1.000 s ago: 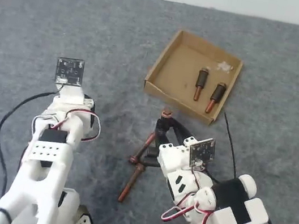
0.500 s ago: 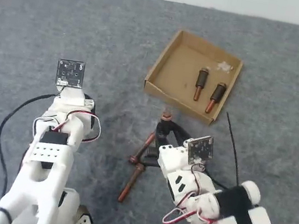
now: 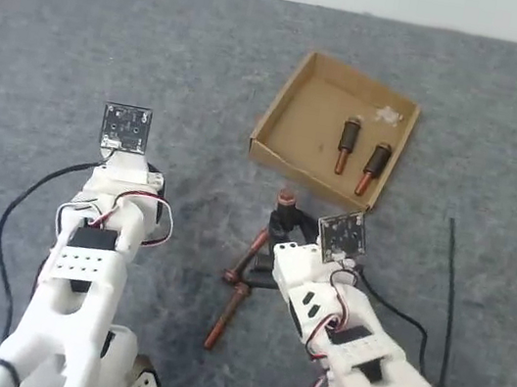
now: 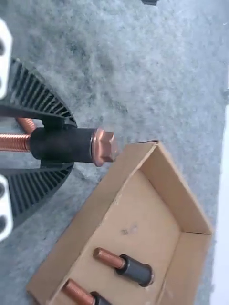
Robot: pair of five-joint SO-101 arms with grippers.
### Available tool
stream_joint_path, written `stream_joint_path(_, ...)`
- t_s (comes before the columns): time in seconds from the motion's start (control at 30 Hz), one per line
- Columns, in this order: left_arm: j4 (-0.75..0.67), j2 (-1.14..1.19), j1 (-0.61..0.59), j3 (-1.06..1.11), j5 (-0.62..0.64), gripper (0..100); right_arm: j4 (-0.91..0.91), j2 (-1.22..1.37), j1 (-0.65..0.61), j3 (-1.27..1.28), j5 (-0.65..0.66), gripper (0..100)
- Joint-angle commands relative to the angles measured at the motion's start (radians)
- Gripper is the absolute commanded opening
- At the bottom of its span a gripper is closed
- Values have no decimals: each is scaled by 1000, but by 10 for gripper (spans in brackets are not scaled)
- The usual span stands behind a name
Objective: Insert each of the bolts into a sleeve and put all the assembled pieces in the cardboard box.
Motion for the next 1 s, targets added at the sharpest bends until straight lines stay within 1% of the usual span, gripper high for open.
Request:
stream_joint_path(0.0,-14,5,2,-24,-11,15,220,-213,13,9,-8,6)
stream_joint_path(0.1,25,5,2,-31,-11,15,410,-351,13,8,-8,6)
stream_joint_path(0.33,61,5,-14,-48,-12,16,825,-654,13,-25,-3,6)
stream_joint_path(0.53,61,5,-14,-48,-12,16,1082,-823,13,-98,9,6)
stream_joint_path(0.63,61,5,-14,-48,-12,16,1165,-840,13,-144,78,6)
stream_joint_path(0.83,61,5,-14,-48,-12,16,1282,-788,16,-281,83,6)
stream_joint_path(0.97,61,5,-14,-48,-12,16,1359,-676,67,-437,83,6)
